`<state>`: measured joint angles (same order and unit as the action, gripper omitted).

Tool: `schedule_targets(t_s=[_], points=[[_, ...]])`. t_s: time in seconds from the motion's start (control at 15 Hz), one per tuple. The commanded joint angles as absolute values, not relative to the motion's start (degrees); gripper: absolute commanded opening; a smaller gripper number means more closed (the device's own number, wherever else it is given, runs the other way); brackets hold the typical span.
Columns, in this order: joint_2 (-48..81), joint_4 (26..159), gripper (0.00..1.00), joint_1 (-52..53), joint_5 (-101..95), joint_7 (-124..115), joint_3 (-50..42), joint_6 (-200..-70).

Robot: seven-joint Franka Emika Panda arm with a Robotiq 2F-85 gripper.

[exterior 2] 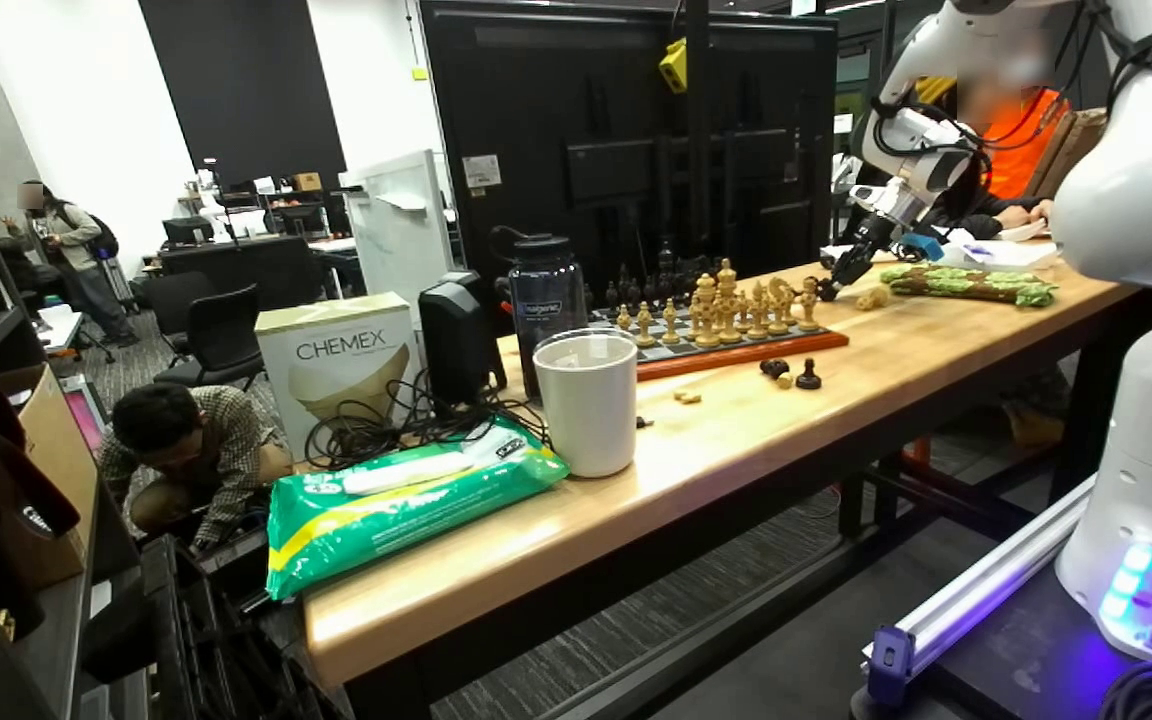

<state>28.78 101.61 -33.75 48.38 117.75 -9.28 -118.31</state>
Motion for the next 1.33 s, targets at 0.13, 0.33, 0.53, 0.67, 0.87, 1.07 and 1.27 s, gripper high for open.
schedule_targets(t_s=[0.13,0.33,0.53,0.67,0.87,1.07,1.27], points=[[24.7,105.2,0.04,-28.4,39.5,111.1,-13.0,-124.4],[22.6,106.4,0.04,-25.4,30.0,103.7,-14.4,-128.6],[19.8,107.5,0.04,-22.9,18.3,94.8,-14.9,-131.0],[18.3,107.7,0.04,-21.4,10.4,89.0,-15.2,-130.9],[17.0,106.8,0.04,-18.4,-2.5,79.0,-15.8,-129.0],[16.8,104.6,0.04,-15.5,-15.5,68.1,-16.1,-123.0],[17.5,102.2,0.04,-13.5,-23.7,61.5,-14.9,-114.5]])
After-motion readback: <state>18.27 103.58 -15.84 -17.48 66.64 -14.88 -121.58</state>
